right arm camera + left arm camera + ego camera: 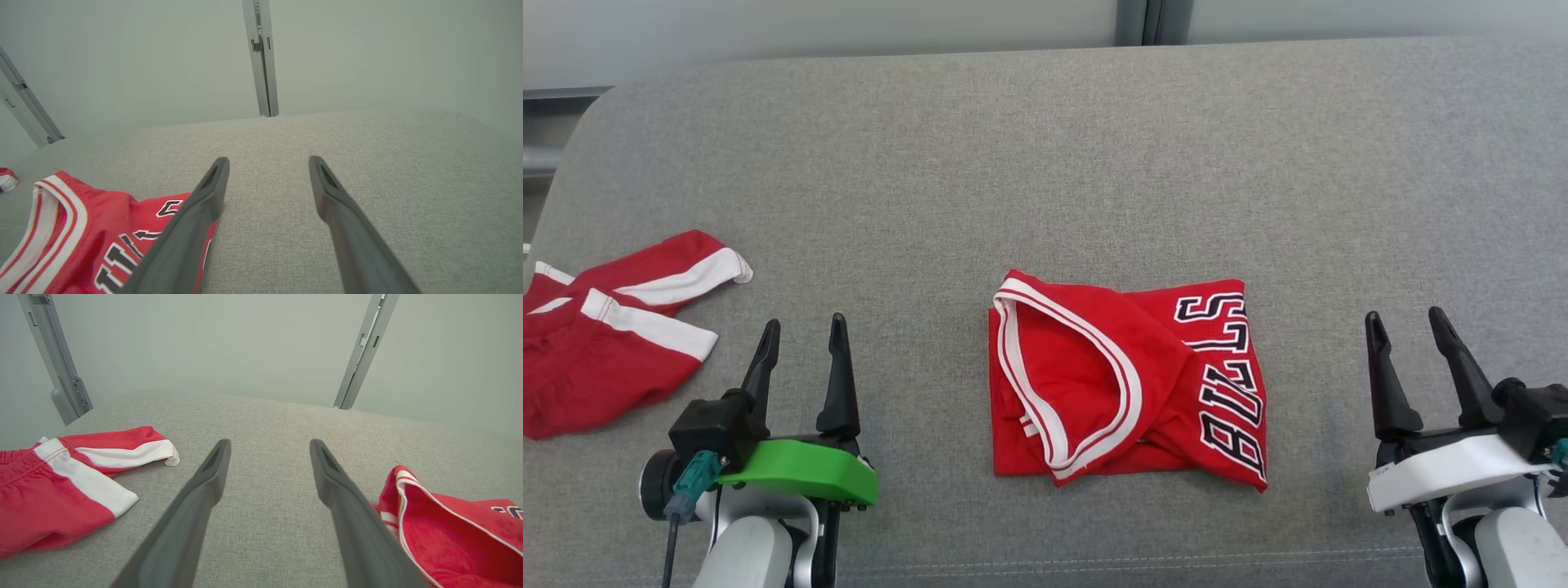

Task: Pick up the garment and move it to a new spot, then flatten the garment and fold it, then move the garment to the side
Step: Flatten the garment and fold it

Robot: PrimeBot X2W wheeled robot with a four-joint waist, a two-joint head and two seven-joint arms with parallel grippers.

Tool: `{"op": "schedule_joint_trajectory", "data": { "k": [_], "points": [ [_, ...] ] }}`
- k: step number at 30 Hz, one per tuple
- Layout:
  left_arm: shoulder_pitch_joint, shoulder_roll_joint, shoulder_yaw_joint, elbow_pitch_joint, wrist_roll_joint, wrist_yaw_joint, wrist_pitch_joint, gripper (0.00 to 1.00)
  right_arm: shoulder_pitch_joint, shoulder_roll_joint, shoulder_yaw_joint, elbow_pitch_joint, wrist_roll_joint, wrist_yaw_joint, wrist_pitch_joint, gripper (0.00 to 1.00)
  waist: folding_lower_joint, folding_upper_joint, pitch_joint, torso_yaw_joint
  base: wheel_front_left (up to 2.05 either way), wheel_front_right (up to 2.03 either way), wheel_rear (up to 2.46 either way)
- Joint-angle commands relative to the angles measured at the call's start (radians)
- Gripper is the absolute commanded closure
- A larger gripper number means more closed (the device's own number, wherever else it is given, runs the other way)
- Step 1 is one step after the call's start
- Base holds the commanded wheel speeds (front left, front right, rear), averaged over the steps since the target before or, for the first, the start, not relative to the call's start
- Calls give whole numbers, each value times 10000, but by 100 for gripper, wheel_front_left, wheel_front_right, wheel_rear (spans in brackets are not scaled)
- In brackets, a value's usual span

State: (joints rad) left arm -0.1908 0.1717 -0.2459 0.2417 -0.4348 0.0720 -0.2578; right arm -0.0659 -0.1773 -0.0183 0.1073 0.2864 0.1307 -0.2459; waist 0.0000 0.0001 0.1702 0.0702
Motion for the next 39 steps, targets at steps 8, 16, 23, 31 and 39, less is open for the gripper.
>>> {"op": "schedule_joint_trajectory", "data": {
  "k": [8,16,23,31,39],
  "points": [
    [317,178,-113,13,25,84,85,0,359,101,192,-160,-16,-1,223,0,0,-1,-319,29,0,0,0],
    [352,158,-224,-87,6,162,144,0,414,114,174,-230,59,-1,313,0,0,-1,-344,30,0,0,0],
    [229,202,-278,-150,-43,156,160,0,374,11,198,-221,137,-1,312,100,0,-1,-233,64,0,0,0],
    [-135,102,-358,-96,-61,31,106,0,-512,-176,1713,559,363,-1,259,100,0,-1,126,333,0,0,0],
    [-406,-37,-461,79,-83,-102,40,0,-1795,-25,3566,2456,880,-1,-99,100,0,-1,506,770,0,0,0]
  ]
}}
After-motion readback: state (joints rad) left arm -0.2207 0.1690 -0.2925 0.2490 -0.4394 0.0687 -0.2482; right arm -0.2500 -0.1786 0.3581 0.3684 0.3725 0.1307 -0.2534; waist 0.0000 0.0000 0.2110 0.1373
